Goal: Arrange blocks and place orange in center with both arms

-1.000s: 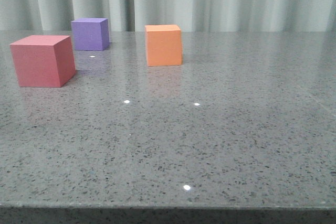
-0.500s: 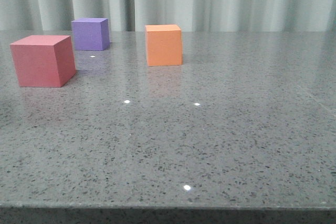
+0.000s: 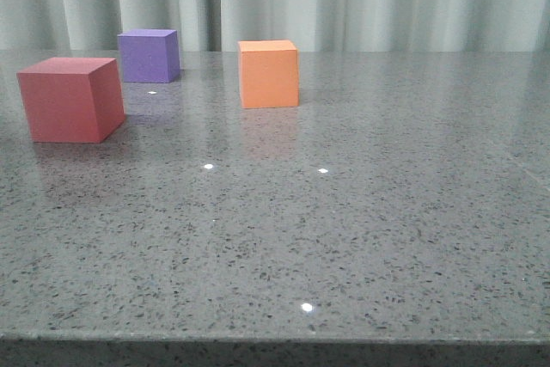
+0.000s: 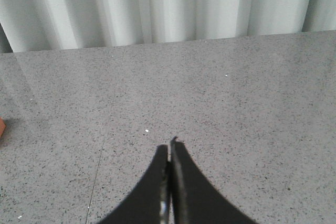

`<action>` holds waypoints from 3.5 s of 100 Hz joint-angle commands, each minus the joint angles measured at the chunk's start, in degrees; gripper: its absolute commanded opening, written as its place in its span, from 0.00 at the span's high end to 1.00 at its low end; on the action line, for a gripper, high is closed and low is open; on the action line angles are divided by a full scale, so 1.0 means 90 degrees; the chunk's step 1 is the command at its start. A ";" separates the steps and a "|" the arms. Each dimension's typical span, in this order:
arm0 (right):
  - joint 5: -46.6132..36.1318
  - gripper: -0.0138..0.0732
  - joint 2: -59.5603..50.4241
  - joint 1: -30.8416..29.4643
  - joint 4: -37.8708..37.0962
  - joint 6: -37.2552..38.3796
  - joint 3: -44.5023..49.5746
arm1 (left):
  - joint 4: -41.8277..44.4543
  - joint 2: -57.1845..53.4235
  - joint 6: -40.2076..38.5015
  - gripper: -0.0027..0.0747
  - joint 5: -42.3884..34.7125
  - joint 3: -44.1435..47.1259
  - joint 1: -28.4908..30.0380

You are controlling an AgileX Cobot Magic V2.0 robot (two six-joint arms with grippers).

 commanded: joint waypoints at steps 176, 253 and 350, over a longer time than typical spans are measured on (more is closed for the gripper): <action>-0.0525 0.92 -0.0010 -0.0038 -0.0105 -0.0058 -0.0171 | 0.3113 0.5054 -0.3033 0.43 0.0688 -0.4569 -0.1767; -0.0525 0.92 -0.0010 -0.0038 -0.0105 -0.0058 -0.0171 | 0.3064 0.3215 -0.1650 0.56 0.1734 -0.4224 -0.1174; -0.0525 0.92 -0.0010 -0.0038 -0.0105 -0.0058 -0.0171 | 0.1064 0.2904 0.0511 0.56 -0.0453 -0.2181 0.0650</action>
